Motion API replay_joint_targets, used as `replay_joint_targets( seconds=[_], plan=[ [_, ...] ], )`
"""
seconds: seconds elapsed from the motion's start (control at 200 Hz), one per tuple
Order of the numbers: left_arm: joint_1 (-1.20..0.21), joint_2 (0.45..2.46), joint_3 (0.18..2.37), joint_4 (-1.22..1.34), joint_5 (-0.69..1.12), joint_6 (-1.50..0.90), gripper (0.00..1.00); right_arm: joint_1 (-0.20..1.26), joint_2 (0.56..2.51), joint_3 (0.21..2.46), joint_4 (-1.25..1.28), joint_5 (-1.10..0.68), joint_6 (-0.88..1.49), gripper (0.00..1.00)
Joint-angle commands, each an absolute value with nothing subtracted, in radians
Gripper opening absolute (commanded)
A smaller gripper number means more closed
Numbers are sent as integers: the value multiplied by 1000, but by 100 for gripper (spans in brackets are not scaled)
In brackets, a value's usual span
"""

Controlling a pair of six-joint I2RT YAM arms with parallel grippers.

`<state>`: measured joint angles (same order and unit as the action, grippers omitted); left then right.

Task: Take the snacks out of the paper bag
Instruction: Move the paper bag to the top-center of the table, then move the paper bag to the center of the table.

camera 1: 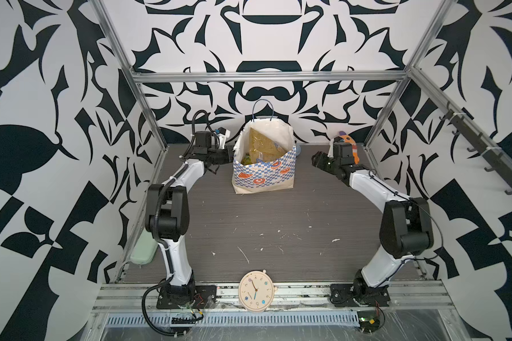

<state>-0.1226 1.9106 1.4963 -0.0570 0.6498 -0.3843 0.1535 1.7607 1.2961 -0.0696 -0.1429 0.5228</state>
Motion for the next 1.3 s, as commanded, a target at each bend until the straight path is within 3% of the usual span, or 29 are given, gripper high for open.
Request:
replay_joint_targets(
  seconds=[0.0,0.07,0.49,0.755,0.88,1.005,1.295],
  plan=[
    [-92,1857,1424,-9,412,-494,0,172,1812,1369,-74,-223,504,63],
    [-91,1859,1400,-38,335,-550,0,184,1878,1416,-77,-243,495,63],
    [-130,2051,1467,-53,336,-562,0,252,2206,1666,31,-368,468,64],
    [-147,2187,1600,-63,365,-565,0,252,2202,1637,65,-273,497,62],
    [-164,2210,1621,-39,382,-560,0,259,2276,1703,75,-421,495,56],
    [-162,2200,1622,-68,356,-558,0,283,2283,1686,85,-415,491,55],
    [-137,2165,1589,-48,350,-549,0,350,2225,1554,254,-583,534,54]
  ],
)
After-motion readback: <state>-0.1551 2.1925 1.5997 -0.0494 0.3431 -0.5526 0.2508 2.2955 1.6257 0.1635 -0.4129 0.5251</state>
